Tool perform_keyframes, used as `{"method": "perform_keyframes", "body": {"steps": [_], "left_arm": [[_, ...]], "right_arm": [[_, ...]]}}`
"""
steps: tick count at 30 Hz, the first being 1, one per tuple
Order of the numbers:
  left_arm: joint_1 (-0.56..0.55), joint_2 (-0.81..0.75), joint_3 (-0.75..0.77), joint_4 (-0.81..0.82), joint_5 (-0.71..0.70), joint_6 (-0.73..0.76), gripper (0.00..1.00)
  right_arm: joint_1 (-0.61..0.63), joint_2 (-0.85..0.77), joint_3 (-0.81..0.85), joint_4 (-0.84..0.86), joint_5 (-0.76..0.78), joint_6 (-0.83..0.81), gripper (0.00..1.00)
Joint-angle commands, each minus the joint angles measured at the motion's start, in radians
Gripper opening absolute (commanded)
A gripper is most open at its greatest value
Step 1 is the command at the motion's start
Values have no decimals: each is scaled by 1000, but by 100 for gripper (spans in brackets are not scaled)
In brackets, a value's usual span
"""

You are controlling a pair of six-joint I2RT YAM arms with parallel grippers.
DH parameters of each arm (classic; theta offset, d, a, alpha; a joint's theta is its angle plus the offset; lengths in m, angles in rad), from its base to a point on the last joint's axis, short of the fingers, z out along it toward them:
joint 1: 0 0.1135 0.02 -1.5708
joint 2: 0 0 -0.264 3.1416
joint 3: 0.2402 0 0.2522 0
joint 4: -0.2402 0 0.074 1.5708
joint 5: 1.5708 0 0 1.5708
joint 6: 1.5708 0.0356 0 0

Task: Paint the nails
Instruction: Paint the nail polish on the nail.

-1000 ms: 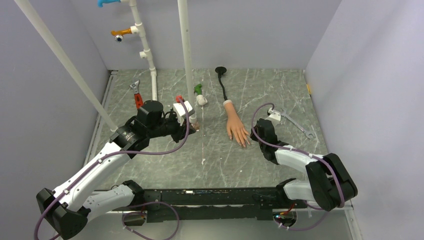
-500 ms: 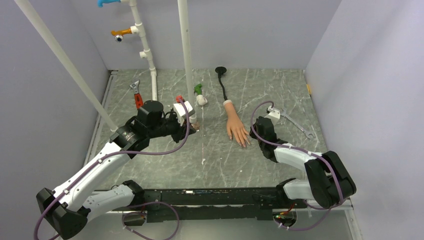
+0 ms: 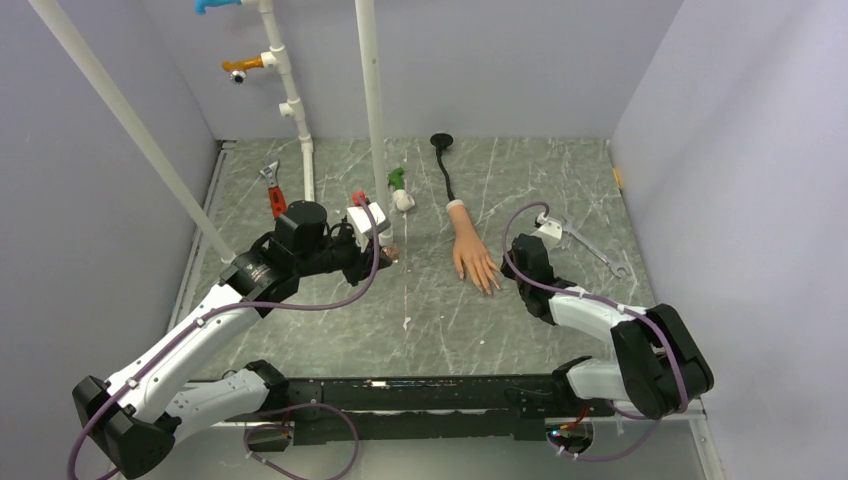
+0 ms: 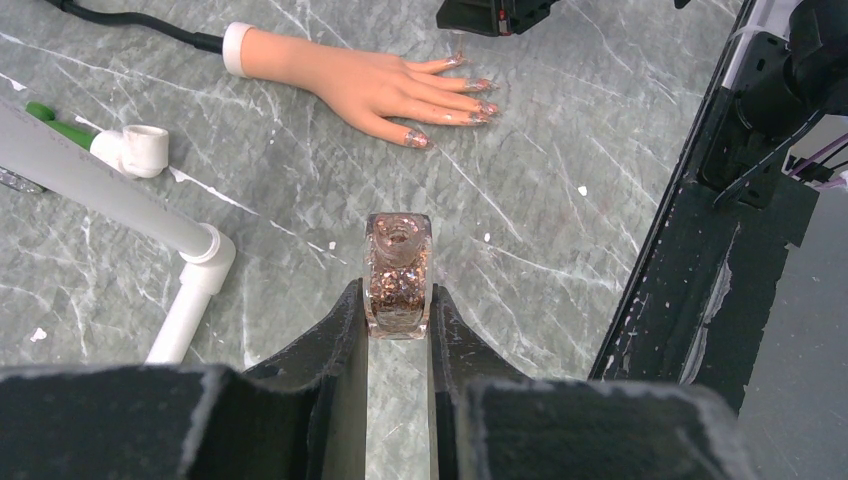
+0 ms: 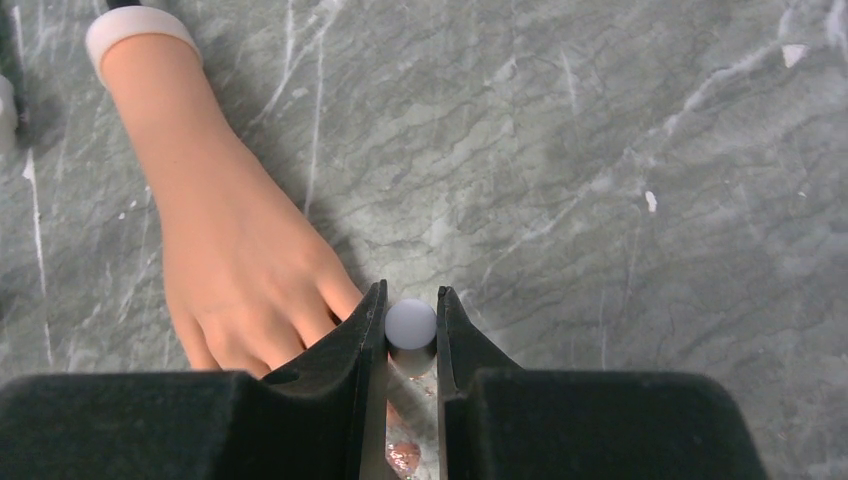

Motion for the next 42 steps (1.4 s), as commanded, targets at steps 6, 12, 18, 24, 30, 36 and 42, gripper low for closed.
{"method": "perform_keyframes", "body": {"steps": [6, 12, 18, 24, 30, 36, 42], "left_arm": [[-6, -16, 44, 7, -14, 8, 0], [-7, -13, 45, 7, -9, 8, 0], [-7, -10, 44, 4, -6, 8, 0], [-9, -8, 44, 6, -5, 7, 0], [-10, -13, 45, 6, -11, 7, 0], [-11, -12, 45, 3, -13, 7, 0], [-12, -11, 46, 3, -10, 10, 0]], "right_arm": [[-5, -19, -12, -81, 79, 68, 0], [-6, -33, -16, -105, 88, 76, 0], [-6, -59, -21, -109, 88, 69, 0], [-6, -69, -18, -73, 65, 62, 0], [-7, -48, -5, -38, 34, 52, 0], [-7, -30, -1, -6, 0, 64, 0], [-7, -9, 13, 8, -5, 62, 0]]}}
